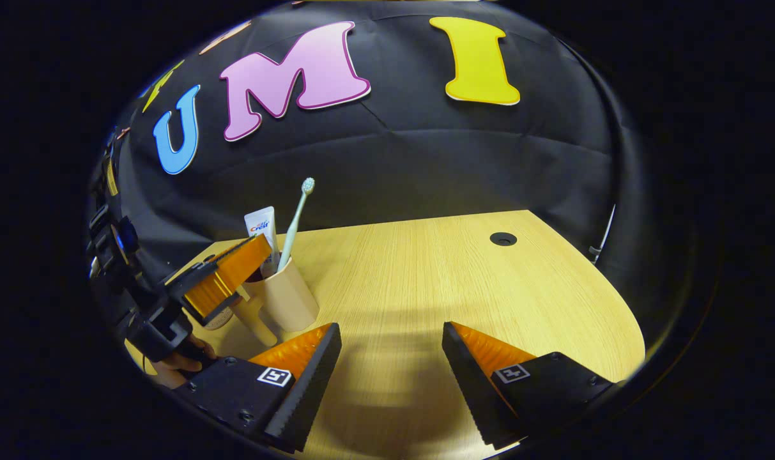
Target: Put the toothbrush and toothpaste on the desktop into the cup, then pick up the cup and place it on the coaster on the desktop.
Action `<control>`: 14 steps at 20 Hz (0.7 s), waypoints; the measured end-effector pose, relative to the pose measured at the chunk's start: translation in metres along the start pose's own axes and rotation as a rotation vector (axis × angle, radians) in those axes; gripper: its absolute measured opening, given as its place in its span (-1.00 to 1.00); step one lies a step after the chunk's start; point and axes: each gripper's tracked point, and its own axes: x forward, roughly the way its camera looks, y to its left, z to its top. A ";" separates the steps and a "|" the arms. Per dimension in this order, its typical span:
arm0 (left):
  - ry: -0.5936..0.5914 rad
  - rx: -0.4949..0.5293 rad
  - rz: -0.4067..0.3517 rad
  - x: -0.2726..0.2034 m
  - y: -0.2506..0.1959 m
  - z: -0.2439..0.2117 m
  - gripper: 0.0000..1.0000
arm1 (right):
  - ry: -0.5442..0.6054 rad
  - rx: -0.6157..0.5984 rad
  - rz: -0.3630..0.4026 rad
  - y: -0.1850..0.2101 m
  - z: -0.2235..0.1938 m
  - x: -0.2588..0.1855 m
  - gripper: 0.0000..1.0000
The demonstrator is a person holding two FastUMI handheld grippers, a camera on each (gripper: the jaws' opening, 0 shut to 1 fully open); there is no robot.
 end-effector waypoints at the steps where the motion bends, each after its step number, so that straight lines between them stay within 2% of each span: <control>1: 0.006 -0.002 -0.001 -0.005 0.000 -0.001 -0.53 | -0.002 -0.001 0.000 0.001 0.001 0.001 0.96; 2: 0.018 -0.007 0.010 -0.010 0.003 -0.001 -0.41 | 0.000 0.002 -0.001 0.001 0.001 0.002 0.96; 3: 0.038 -0.015 0.015 -0.017 0.005 -0.003 -0.48 | 0.006 0.011 0.005 0.003 0.002 0.003 0.96; 4: 0.059 -0.023 0.018 -0.025 0.006 -0.004 -0.23 | 0.009 0.022 0.012 0.006 0.005 0.003 0.96; 5: 0.071 -0.027 0.024 -0.038 0.010 -0.002 -0.43 | 0.006 0.028 0.017 0.009 0.010 0.004 0.96; 6: 0.076 -0.026 0.020 -0.050 0.011 0.002 -0.02 | -0.001 0.029 0.024 0.013 0.017 0.005 0.96; 7: 0.085 -0.014 0.029 -0.065 0.015 0.005 0.01 | -0.001 0.031 0.035 0.018 0.024 0.006 0.96; 9: 0.115 0.005 0.038 -0.092 0.022 0.009 0.51 | 0.013 0.040 0.058 0.030 0.035 0.008 0.95; 10: 0.135 0.010 0.044 -0.107 0.027 0.011 0.89 | 0.023 0.050 0.075 0.038 0.040 0.011 0.95; 14: 0.206 0.026 0.082 -0.158 0.042 0.014 0.94 | 0.093 0.077 0.124 0.069 0.053 0.021 0.95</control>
